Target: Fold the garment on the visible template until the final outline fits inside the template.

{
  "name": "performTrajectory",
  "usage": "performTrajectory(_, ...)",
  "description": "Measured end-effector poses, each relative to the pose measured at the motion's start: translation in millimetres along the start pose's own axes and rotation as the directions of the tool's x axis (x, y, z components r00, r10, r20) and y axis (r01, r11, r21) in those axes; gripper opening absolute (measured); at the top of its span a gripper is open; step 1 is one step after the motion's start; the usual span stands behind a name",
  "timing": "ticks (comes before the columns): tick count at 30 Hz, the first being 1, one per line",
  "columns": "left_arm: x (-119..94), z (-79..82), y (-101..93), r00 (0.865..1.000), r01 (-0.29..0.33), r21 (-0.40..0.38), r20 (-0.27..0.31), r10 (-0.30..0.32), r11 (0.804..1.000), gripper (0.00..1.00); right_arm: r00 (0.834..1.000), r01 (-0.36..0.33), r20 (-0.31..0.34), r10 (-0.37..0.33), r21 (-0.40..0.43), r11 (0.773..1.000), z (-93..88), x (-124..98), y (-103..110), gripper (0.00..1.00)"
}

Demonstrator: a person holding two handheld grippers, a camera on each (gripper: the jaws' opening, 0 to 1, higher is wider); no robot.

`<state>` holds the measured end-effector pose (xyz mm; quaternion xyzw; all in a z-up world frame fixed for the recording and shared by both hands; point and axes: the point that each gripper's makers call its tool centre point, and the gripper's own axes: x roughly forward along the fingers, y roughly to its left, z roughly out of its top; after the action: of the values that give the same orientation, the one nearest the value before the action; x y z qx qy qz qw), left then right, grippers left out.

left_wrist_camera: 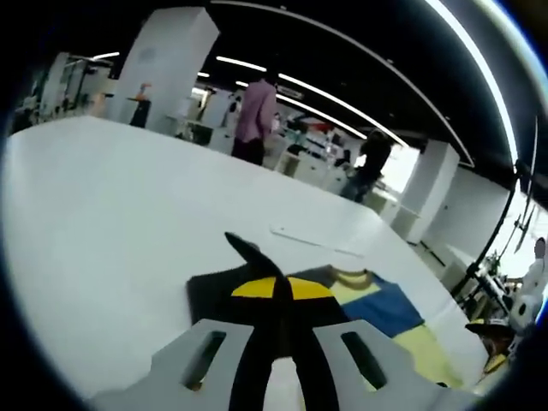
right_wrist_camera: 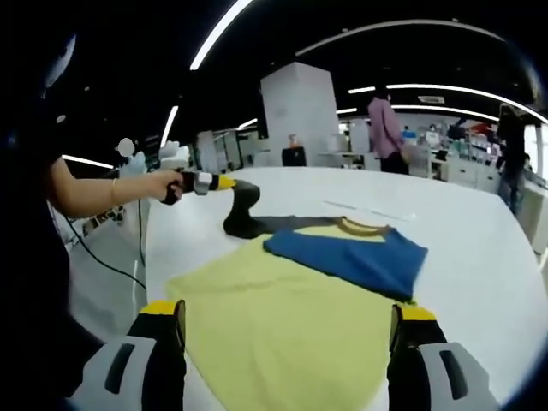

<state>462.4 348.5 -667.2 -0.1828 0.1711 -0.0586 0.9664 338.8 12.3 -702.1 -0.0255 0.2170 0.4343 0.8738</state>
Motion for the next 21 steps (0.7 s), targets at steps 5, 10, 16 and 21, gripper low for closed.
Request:
performTrajectory(5,2,1.4,-5.7,1.000,0.016,0.007,0.000,-0.016,1.000,0.01,1.000,-0.003,0.016,0.003,0.005,1.000,3.1,0,1,0.99)
performTrajectory(10,5,2.9,-14.2,0.999,0.041,0.003,0.003,-0.041,0.999,0.01,1.000,-0.004,0.026,0.004,0.006,1.000,5.5,0,1,0.99)
performTrajectory(16,10,5.6,-26.8,0.998,0.070,0.001,0.008,-0.070,0.998,0.01,1.000,-0.007,0.027,0.007,0.003,1.000,5.9,-1,2,0.99)
performTrajectory(21,17,5.1,-43.2,0.995,0.103,0.015,0.000,-0.103,0.995,0.01,1.000,-0.010,0.027,0.010,0.002,1.000,5.7,-1,2,0.99)
